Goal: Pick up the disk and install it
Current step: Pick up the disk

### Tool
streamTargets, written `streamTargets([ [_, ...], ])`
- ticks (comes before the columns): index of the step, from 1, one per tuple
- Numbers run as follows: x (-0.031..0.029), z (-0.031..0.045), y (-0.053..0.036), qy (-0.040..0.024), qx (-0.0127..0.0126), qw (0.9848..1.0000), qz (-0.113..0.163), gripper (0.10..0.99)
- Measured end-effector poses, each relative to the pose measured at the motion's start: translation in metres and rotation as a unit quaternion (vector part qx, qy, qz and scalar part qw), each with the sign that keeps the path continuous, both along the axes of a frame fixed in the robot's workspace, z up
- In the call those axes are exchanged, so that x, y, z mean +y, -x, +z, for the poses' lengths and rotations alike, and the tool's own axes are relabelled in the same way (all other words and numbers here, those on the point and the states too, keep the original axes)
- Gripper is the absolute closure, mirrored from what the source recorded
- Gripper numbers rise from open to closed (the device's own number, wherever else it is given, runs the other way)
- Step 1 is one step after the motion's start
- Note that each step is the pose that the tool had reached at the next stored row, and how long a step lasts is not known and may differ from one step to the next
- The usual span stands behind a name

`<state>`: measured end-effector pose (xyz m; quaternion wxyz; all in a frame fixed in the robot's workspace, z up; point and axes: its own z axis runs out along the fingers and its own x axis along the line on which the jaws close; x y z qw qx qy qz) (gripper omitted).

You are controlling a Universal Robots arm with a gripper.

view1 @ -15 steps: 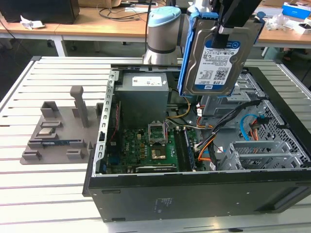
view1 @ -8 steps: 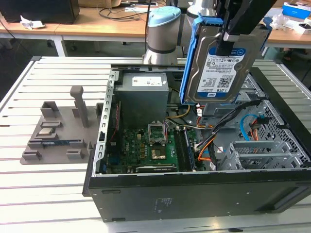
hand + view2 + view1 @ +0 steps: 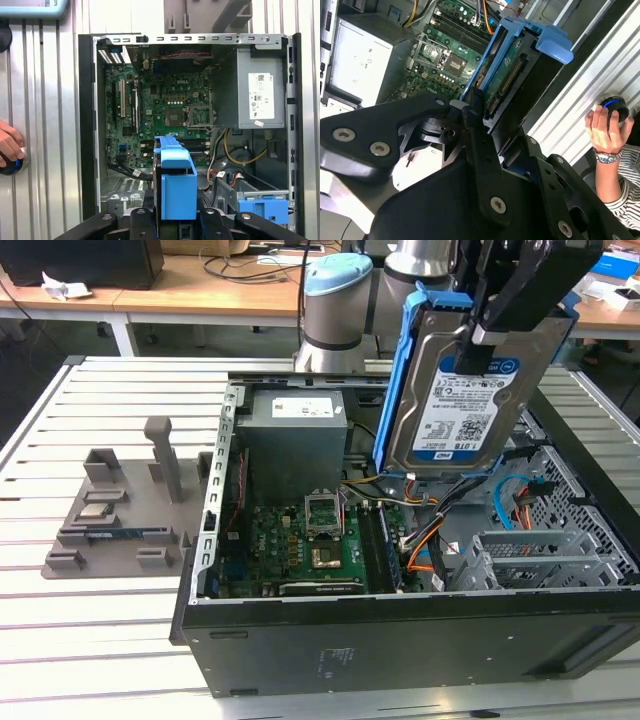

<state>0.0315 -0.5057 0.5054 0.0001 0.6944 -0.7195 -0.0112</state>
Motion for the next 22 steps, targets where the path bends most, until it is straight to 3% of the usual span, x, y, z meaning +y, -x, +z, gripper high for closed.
streamTargets([
  [4,-0.0076,-0.0001,0.0000,0.0000,0.0000,1.0000,0.000,0.722],
  [10,-0.0248,-0.0002,0.0000,0.0000,0.0000,1.0000,0.000,0.722],
  [19,-0.0461,-0.0006,0.0000,0.0000,0.0000,1.0000,0.000,0.722],
  [22,-0.0506,-0.0010,-0.0008,-0.0050,0.0000,1.0000,0.000,0.722],
])
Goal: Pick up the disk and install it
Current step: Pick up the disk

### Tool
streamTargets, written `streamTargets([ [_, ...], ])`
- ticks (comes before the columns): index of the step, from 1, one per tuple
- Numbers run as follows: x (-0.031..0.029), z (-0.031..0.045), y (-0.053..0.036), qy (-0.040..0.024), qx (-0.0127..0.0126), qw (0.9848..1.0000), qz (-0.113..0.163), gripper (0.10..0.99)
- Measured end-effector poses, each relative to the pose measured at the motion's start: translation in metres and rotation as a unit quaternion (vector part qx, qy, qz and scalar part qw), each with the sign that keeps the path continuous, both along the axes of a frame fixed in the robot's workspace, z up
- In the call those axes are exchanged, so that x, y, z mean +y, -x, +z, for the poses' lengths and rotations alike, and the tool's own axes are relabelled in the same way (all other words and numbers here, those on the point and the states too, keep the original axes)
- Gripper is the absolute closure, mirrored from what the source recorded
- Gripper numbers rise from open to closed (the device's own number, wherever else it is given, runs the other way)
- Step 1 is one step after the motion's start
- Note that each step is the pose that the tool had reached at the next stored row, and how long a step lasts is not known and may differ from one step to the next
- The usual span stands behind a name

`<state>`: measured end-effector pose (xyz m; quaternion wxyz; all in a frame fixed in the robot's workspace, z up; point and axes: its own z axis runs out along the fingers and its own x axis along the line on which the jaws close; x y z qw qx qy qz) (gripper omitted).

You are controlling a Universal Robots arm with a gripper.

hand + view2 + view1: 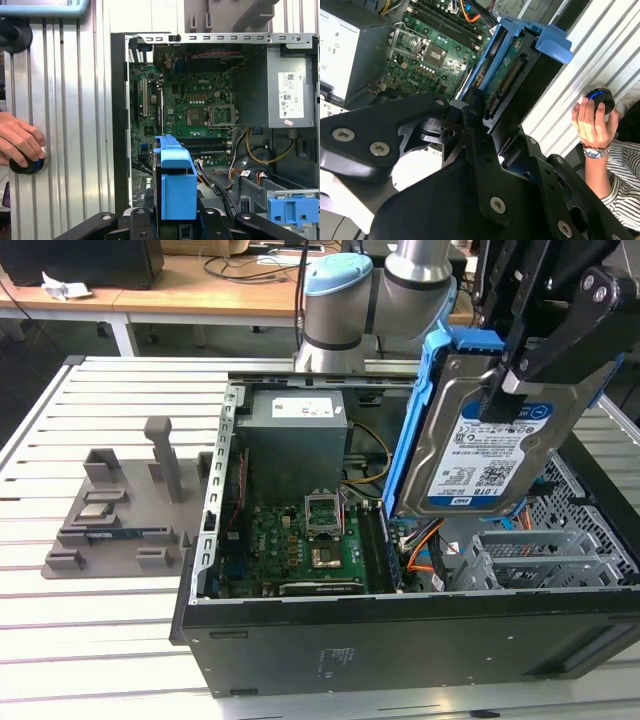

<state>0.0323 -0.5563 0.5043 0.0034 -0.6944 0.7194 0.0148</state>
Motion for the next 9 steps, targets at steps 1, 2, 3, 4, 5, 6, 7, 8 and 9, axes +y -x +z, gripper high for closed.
streamTargets([
  [1,-0.0004,-0.0002,-0.0035,-0.0017,0.0001,1.0000,0.000,0.722],
  [2,-0.0005,-0.0006,-0.0114,-0.0023,0.0010,1.0000,0.000,0.722],
  [3,-0.0005,-0.0008,-0.0160,-0.0024,0.0018,1.0000,0.000,0.722],
  [4,-0.0005,-0.0011,-0.0205,-0.0023,0.0026,1.0000,0.000,0.722],
  [5,-0.0005,-0.0013,-0.0245,-0.0023,0.0034,1.0000,0.000,0.722],
  [6,-0.0005,-0.0018,-0.0308,-0.0023,0.0048,1.0000,0.000,0.722],
  [7,-0.0005,-0.0024,-0.0396,-0.0023,0.0067,1.0000,0.000,0.722],
  [8,-0.0005,-0.0027,-0.0436,-0.0023,0.0077,1.0000,0.000,0.722],
  [9,-0.0005,-0.0031,-0.0489,-0.0023,0.0088,1.0000,0.000,0.722],
])
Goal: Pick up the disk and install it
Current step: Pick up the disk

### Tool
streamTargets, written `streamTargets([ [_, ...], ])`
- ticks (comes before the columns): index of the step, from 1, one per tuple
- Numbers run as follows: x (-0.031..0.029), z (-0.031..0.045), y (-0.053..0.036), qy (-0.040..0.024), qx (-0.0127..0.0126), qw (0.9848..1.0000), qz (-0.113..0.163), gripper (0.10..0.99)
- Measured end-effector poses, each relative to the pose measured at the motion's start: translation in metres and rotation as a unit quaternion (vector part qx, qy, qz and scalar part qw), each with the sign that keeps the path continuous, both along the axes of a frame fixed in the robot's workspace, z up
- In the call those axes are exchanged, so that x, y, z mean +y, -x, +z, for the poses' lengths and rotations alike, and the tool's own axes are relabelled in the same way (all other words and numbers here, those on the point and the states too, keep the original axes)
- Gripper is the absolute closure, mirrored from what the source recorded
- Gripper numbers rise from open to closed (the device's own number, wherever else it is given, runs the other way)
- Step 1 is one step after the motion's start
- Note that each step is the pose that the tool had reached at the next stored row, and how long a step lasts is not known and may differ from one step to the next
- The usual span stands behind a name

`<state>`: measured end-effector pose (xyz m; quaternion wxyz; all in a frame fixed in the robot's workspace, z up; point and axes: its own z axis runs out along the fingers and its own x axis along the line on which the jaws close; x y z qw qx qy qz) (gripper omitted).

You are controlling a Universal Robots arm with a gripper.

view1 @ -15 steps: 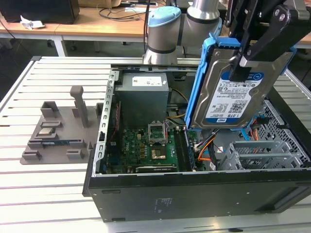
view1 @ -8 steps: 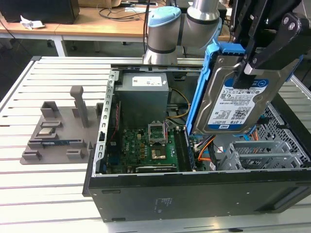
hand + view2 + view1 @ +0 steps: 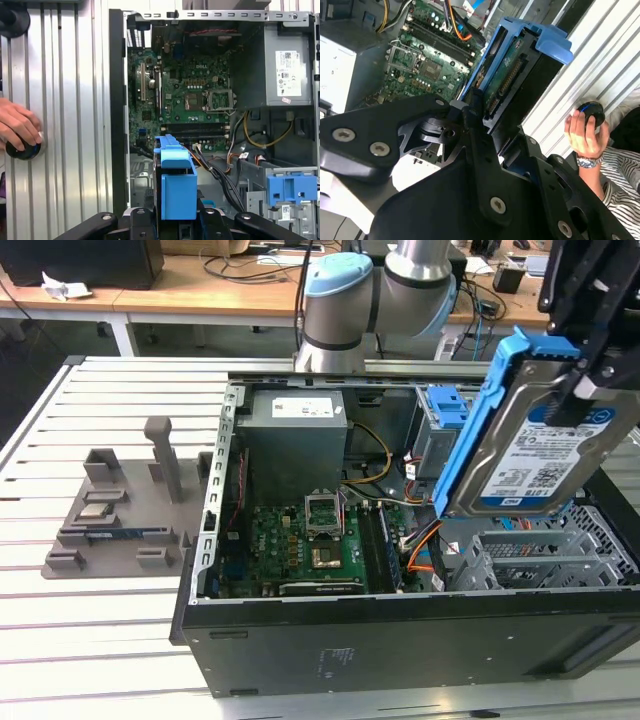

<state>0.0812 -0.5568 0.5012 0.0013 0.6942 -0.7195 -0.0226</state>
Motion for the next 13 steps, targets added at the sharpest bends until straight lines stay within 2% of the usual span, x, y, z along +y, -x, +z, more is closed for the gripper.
streamTargets([
  [1,0.0000,-0.0005,-0.0088,-0.0002,0.0020,1.0000,0.000,0.722],
  [6,0.0002,-0.0033,-0.0353,-0.0010,0.0091,1.0000,0.000,0.722],
  [9,0.0003,-0.0134,-0.0570,-0.0008,0.0178,0.9998,0.000,0.722],
  [13,0.0003,-0.0218,-0.0644,-0.0009,0.0203,0.9998,0.000,0.722],
])
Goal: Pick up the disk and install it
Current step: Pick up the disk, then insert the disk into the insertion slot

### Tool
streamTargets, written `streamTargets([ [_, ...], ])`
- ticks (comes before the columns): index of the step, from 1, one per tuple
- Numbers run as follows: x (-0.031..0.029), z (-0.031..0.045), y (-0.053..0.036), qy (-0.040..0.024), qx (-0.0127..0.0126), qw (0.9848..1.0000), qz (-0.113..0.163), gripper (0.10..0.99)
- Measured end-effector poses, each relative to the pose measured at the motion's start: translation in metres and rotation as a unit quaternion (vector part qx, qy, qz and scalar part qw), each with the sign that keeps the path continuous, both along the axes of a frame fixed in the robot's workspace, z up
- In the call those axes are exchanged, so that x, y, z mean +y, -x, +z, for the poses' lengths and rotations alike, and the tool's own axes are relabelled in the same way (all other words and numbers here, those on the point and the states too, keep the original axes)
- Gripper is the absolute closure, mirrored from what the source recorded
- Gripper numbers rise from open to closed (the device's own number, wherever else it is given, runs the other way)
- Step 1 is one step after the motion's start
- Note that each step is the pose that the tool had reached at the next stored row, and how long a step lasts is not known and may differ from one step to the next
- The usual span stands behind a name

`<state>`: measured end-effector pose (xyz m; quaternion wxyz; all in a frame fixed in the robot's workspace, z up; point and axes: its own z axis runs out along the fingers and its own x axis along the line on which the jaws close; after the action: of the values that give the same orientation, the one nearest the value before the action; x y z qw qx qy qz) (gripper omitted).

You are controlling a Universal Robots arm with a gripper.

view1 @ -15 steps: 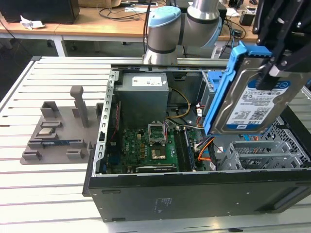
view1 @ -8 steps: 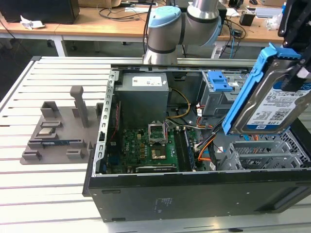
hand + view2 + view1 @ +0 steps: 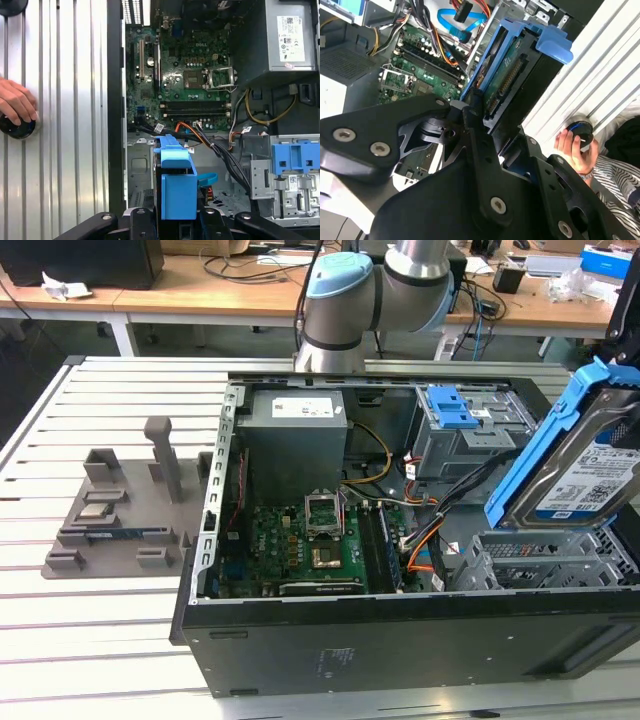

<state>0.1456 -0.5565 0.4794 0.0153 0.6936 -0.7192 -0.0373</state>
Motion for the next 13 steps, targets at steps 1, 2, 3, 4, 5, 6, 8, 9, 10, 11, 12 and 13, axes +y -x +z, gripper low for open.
streamTargets([
  [1,0.0000,-0.0024,-0.0022,0.0000,0.0007,1.0000,0.000,0.722],
  [2,0.0000,-0.0044,-0.0044,0.0000,0.0013,1.0000,0.000,0.722],
  [3,0.0000,-0.0068,-0.0066,0.0000,0.0021,1.0000,0.000,0.722],
  [4,0.0000,-0.0084,-0.0078,0.0000,0.0025,1.0000,0.000,0.722],
  [5,0.0000,-0.0094,-0.0087,0.0001,0.0027,1.0000,0.000,0.722],
  [6,0.0000,-0.0094,-0.0087,0.0002,0.0028,1.0000,0.000,0.722],
  [8,0.0000,-0.0096,-0.0088,0.0001,0.0028,1.0000,0.000,0.722],
  [9,0.0000,-0.0096,-0.0088,0.0001,0.0028,1.0000,0.000,0.722],
  [10,0.0000,-0.0096,-0.0088,0.0000,0.0028,1.0000,0.000,0.722],
  [11,0.0000,-0.0096,-0.0088,0.0001,0.0028,1.0000,0.000,0.722],
  [12,0.0000,-0.0097,-0.0088,0.0000,0.0028,1.0000,0.000,0.722],
  [13,0.0000,-0.0097,-0.0088,0.0000,0.0028,1.0000,0.000,0.722],
])
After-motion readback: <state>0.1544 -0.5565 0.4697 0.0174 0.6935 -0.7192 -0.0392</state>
